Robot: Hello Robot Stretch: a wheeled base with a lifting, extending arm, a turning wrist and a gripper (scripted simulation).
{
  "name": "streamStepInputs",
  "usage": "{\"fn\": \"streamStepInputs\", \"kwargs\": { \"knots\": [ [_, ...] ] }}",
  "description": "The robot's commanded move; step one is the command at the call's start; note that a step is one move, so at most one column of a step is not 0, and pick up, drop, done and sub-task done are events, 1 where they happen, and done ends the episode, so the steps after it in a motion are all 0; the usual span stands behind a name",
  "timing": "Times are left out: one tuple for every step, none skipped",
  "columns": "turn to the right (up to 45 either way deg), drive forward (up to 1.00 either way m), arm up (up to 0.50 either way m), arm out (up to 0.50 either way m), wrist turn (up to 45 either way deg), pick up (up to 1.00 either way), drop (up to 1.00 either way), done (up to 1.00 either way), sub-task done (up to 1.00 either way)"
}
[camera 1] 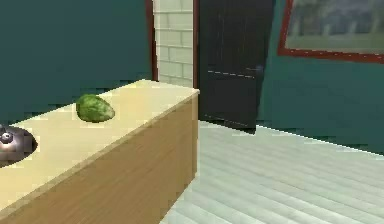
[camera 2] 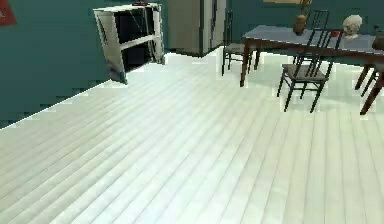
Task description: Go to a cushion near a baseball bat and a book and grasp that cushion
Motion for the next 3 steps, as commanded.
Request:
{"fn": "streamStepInputs", "kwargs": {
  "knots": [
    [24.0,0.0,0.0,0.0,0.0,0.0,0.0,0.0,0.0],
    [3.0,0.0,0.0,0.0,0.0,0.0,0.0,0.0,0.0],
    [0.0,1.0,0.0,0.0,0.0,0.0,0.0,0.0,0.0]
  ]
}}
